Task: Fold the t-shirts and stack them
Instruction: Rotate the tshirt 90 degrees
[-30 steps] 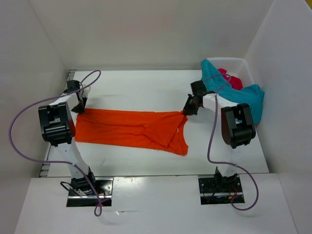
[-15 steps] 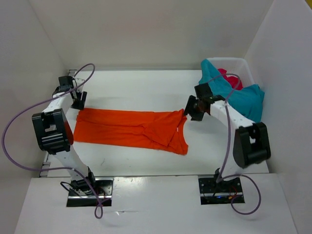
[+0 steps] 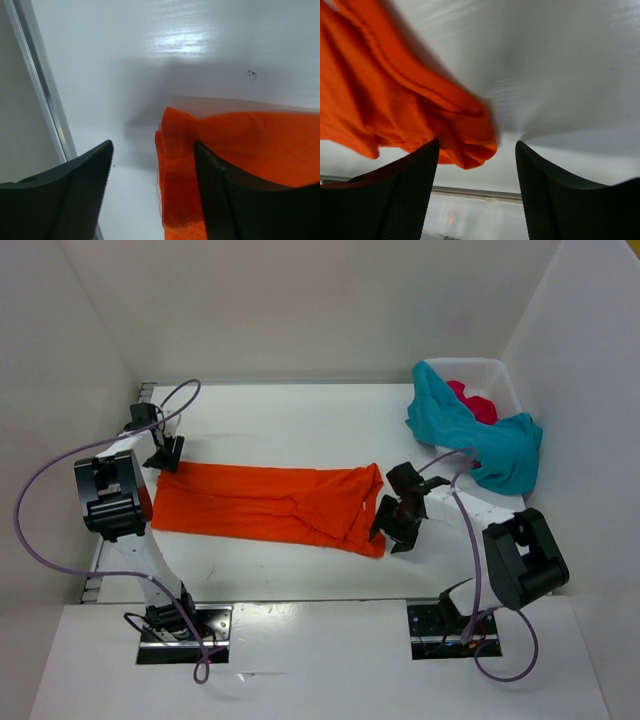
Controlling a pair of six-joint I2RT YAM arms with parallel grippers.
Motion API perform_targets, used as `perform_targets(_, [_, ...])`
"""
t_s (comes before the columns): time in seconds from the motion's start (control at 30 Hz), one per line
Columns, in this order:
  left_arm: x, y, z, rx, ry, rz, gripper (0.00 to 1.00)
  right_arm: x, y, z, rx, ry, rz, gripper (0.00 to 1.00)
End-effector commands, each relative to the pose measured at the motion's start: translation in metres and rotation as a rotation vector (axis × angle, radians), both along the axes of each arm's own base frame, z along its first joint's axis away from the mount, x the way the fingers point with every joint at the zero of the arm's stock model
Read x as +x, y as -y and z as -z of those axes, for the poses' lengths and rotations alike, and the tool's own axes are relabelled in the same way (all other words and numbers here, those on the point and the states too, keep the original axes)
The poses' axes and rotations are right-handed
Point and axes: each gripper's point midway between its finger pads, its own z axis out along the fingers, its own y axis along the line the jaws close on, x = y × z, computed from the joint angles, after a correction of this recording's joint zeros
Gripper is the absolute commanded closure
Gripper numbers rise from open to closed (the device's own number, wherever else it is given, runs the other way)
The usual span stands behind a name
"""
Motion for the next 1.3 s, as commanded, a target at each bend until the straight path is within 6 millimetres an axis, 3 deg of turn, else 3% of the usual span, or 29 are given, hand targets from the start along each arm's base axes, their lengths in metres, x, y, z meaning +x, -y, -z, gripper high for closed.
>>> perform_targets(0.0, [0.005,-0.005,0.011,0.024,-0.002,0.007,0.29,-0.006,-0.008,0.014,0.038,-0.045,0.024,0.34])
perform_targets(0.03, [0.005,-0.005,0.011,0.024,-0.002,0.007,0.34,-0.007,-0.009,0.022,0.042,-0.058,0.022,0.39])
perform_targets(0.07, [-0.001,-0.010,0.014,0.030,-0.014,-0.007,0.38,-0.007,-0.012,0.024,0.053,-0.065,0.019,0.58])
perform_targets(0.2, [-0.014,-0.019,0.021,0.066,-0.057,-0.014,0.62,-0.006,-0.013,0.041,0.046,-0.092,-0.006,1.00])
perform_targets(0.27, [-0.021,-0.026,0.019,0.080,-0.064,-0.035,0.77,0.000,-0.010,0.045,0.010,-0.088,-0.024,1.00])
perform_targets(0.37, [-0.036,-0.039,0.016,0.087,-0.080,-0.069,0.79,0.045,-0.003,0.034,-0.043,0.012,-0.019,1.00])
perform_targets(0.4, [-0.041,-0.042,0.019,0.084,-0.089,-0.077,0.79,0.076,0.000,0.028,-0.055,0.057,0.005,1.00])
perform_targets(0.43, [-0.044,-0.048,0.010,0.088,-0.077,-0.095,0.79,0.093,0.002,0.026,-0.062,0.077,0.010,1.00])
perform_targets(0.47, [-0.048,-0.047,0.012,0.083,-0.091,-0.094,0.77,0.128,-0.003,0.010,-0.048,0.150,-0.005,1.00])
perform_targets(0.5, [-0.052,-0.050,0.009,0.077,-0.083,-0.104,0.76,0.141,0.005,0.025,-0.077,0.117,0.004,1.00])
perform_targets(0.53, [-0.062,-0.049,0.010,0.062,-0.105,-0.122,0.73,0.158,0.007,0.026,-0.091,0.128,0.002,1.00])
perform_targets(0.57, [-0.062,-0.049,0.005,0.064,-0.098,-0.122,0.71,0.193,-0.001,0.008,-0.090,0.198,-0.017,1.00])
perform_targets(0.6, [-0.066,-0.045,0.006,0.052,-0.106,-0.117,0.67,0.203,-0.001,0.028,-0.115,0.164,-0.030,1.00])
perform_targets(0.63, [-0.073,-0.042,0.004,0.044,-0.115,-0.124,0.63,0.220,0.004,0.030,-0.144,0.178,-0.027,1.00])
perform_targets(0.67, [-0.079,-0.043,0.003,0.041,-0.121,-0.133,0.53,0.257,-0.002,0.009,-0.146,0.262,-0.038,1.00])
perform_targets(0.7, [-0.083,-0.040,-0.001,0.032,-0.123,-0.128,0.48,0.261,0.001,0.033,-0.185,0.205,-0.047,1.00])
perform_targets(0.73, [-0.088,-0.037,-0.002,0.029,-0.131,-0.128,0.45,0.299,-0.003,0.009,-0.198,0.298,-0.036,1.00])
perform_targets(0.77, [-0.088,-0.035,-0.006,0.018,-0.121,-0.133,0.40,0.309,-0.002,0.008,-0.219,0.298,-0.044,1.00])
perform_targets(0.8, [-0.094,-0.032,-0.009,0.016,-0.127,-0.133,0.38,0.319,-0.002,0.028,-0.242,0.272,-0.044,0.98])
perform_targets(0.83, [-0.095,-0.030,-0.012,0.007,-0.120,-0.127,0.36,0.357,-0.009,-0.008,-0.231,0.388,-0.030,0.81])
perform_targets(0.87, [-0.097,-0.025,-0.012,-0.012,-0.121,-0.118,0.34,0.370,-0.013,-0.017,-0.228,0.416,-0.034,0.65])
perform_targets(0.9, [-0.100,-0.020,-0.017,-0.033,-0.118,-0.117,0.32,0.367,-0.015,0.005,-0.262,0.363,-0.071,0.54])
perform_targets(0.93, [-0.100,-0.017,-0.019,-0.046,-0.111,-0.109,0.31,0.396,-0.032,-0.050,-0.257,0.517,-0.071,0.47])
perform_targets(0.97, [-0.100,-0.014,-0.024,-0.057,-0.102,-0.102,0.31,0.400,-0.037,-0.064,-0.285,0.557,-0.081,0.35])
perform_targets(1.0, [-0.098,-0.014,-0.026,-0.058,-0.091,-0.111,0.29,0.389,-0.033,-0.069,-0.337,0.536,-0.100,0.34])
perform_targets(1.07, [-0.093,-0.014,-0.033,-0.063,-0.068,-0.114,0.28,0.394,-0.033,-0.093,-0.325,0.589,-0.059,0.31])
perform_targets(1.17, [-0.086,-0.017,-0.041,-0.054,-0.045,-0.114,0.26,0.383,-0.029,-0.126,-0.369,0.621,-0.034,0.30])
perform_targets(1.2, [-0.086,-0.017,-0.041,-0.054,-0.044,-0.114,0.26,0.380,-0.028,-0.128,-0.373,0.611,-0.037,0.30])
perform_targets(1.27, [-0.082,-0.019,-0.042,-0.047,-0.026,-0.114,0.26,0.370,-0.039,-0.148,-0.359,0.634,-0.053,0.30])
